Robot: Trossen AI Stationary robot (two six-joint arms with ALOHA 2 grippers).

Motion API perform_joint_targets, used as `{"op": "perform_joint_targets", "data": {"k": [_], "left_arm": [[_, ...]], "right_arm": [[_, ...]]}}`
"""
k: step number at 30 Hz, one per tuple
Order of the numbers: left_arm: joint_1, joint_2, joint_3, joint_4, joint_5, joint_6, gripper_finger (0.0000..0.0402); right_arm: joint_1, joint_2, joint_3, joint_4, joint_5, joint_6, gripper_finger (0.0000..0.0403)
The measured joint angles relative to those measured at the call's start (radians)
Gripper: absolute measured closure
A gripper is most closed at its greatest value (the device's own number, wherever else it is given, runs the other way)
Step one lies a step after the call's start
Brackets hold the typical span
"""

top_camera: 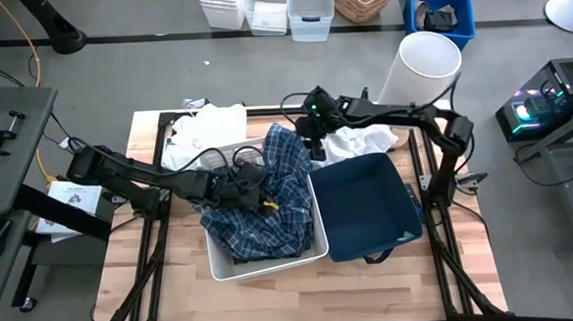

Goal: Sort clothes
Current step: Put the long-sleeved blue patterned polo into the white laundry bin

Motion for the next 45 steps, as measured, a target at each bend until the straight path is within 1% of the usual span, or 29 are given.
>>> {"op": "perform_joint_targets", "data": {"k": [1,2,3,5,7,9,12,14,18,20,21,22,25,26,28,30,32,36,39,42,45], "left_arm": [[0.0,0.0,0.0,0.0,-0.004,0.0,0.0136],[0.0,0.0,0.0,0.0,-0.007,0.001,0.0136],[0.003,-0.001,0.001,-0.002,-0.007,0.008,0.0136],[0.008,-0.011,0.012,-0.01,-0.006,0.049,0.0136],[0.021,-0.031,0.034,-0.013,-0.007,0.104,0.0136],[0.04,-0.057,0.062,-0.01,-0.016,0.169,0.0136],[0.07,-0.096,0.101,-0.009,-0.06,0.26,0.0136],[0.089,-0.121,0.128,-0.01,-0.088,0.311,0.0136],[0.124,-0.176,0.18,-0.003,-0.146,0.43,0.0136],[0.134,-0.205,0.216,-0.001,-0.182,0.487,0.0136],[0.138,-0.221,0.236,0.0,-0.199,0.514,0.0136],[0.141,-0.234,0.256,0.001,-0.215,0.544,0.0136],[0.149,-0.273,0.307,0.001,-0.246,0.623,0.0136],[0.149,-0.284,0.317,0.002,-0.251,0.637,0.0136],[0.149,-0.308,0.33,0.0,-0.256,0.659,0.0136],[0.149,-0.33,0.332,0.0,-0.256,0.662,0.0136],[0.148,-0.34,0.332,-0.005,-0.256,0.654,0.0136],[0.148,-0.338,0.331,-0.011,-0.255,0.655,0.0136],[0.148,-0.329,0.328,-0.017,-0.255,0.656,0.0136],[0.148,-0.318,0.327,-0.038,-0.256,0.656,0.0136],[0.148,-0.312,0.326,-0.059,-0.256,0.656,0.0136]], "right_arm": [[0.005,-0.001,0.0,0.005,-0.02,0.013,0.0327],[0.008,-0.004,0.0,0.004,-0.041,0.034,0.0364],[0.009,-0.008,0.0,0.0,-0.059,0.063,0.0381],[0.011,-0.032,0.0,-0.01,-0.073,0.125,0.0392],[0.007,-0.082,0.0,-0.032,-0.078,0.132,0.04],[-0.001,-0.147,0.0,-0.034,-0.113,0.152,0.0401],[-0.011,-0.246,-0.001,0.001,-0.255,0.227,0.0402],[0.0,-0.305,0.0,0.044,-0.316,0.272,0.0402],[0.063,-0.356,0.001,0.093,-0.321,0.323,0.0402],[0.11,-0.356,0.0,0.113,-0.287,0.338,0.0402],[0.137,-0.352,0.0,0.119,-0.253,0.337,0.0402],[0.163,-0.345,0.0,0.12,-0.207,0.337,0.0402],[0.225,-0.329,-0.002,0.107,-0.019,0.308,0.0403],[0.232,-0.332,-0.002,0.104,0.035,0.297,0.0402],[0.229,-0.361,-0.002,0.094,0.108,0.296,0.0402],[0.218,-0.399,0.0,0.058,0.12,0.334,0.0402],[0.211,-0.439,0.0,-0.02,0.106,0.354,0.0402],[0.237,-0.544,-0.001,-0.161,0.101,0.422,0.0397],[0.297,-0.612,0.001,-0.276,0.127,0.477,0.037],[0.417,-0.641,0.0,-0.436,0.241,0.505,0.0324],[0.565,-0.638,0.0,-0.567,0.356,0.506,0.0269]]}}
